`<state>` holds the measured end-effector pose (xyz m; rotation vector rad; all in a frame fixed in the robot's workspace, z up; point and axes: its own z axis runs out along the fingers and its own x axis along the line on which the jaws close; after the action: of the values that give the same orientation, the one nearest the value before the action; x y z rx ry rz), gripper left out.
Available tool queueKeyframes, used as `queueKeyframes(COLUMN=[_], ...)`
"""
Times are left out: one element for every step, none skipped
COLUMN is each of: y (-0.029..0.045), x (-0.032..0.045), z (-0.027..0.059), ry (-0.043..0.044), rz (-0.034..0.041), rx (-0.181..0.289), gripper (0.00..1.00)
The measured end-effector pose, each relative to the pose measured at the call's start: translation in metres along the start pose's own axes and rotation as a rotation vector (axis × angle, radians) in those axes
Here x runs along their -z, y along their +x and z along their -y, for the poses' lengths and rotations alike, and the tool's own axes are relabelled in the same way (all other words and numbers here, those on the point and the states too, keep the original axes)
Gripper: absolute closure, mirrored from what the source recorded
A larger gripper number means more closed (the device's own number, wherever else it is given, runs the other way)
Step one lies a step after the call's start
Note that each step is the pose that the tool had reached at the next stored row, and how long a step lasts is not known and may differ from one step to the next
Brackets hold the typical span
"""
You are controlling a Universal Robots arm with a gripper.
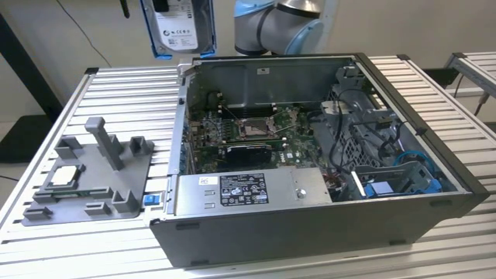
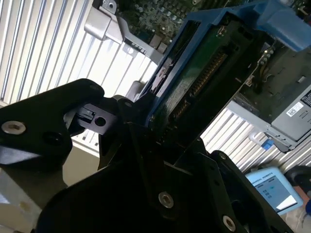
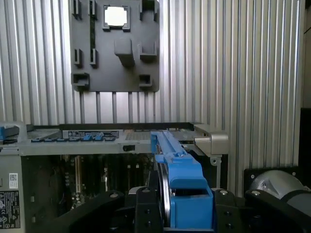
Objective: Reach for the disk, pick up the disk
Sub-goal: 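Pick up the disk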
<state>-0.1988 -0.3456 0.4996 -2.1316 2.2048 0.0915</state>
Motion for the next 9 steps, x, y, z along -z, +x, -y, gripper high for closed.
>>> queueKeyframes(y=[-0.0001,-0.0002,-0.0003,-0.0005,-0.0006,-0.0007,-0.0008,-0.0009,-0.0010], x=[-0.0001,-0.0001,-0.0001,-0.0002,-0.0002,-0.0002,-0.0002,-0.0003,-0.0004], z=[0.0035,0.0071,0.0105,0.0141,0.0174,0.0208,0.0242,0.0276,0.0309], ry=[0.0001,0.0000,0.0000,0.0001,0.0001,0.0000,-0.0001,0.0000,0.0000], rz=[0.0000,0.0000,0.0000,0.0001,0.0000,0.0000,0.0000,0.0000,0.0000], rx=[0.000,0.000,0.000,0.000,0.000,0.000,0.000,0.000,0.000], gripper=[1.00,1.00,1.00,1.00,1.00,1.00,1.00,1.00,1.00])
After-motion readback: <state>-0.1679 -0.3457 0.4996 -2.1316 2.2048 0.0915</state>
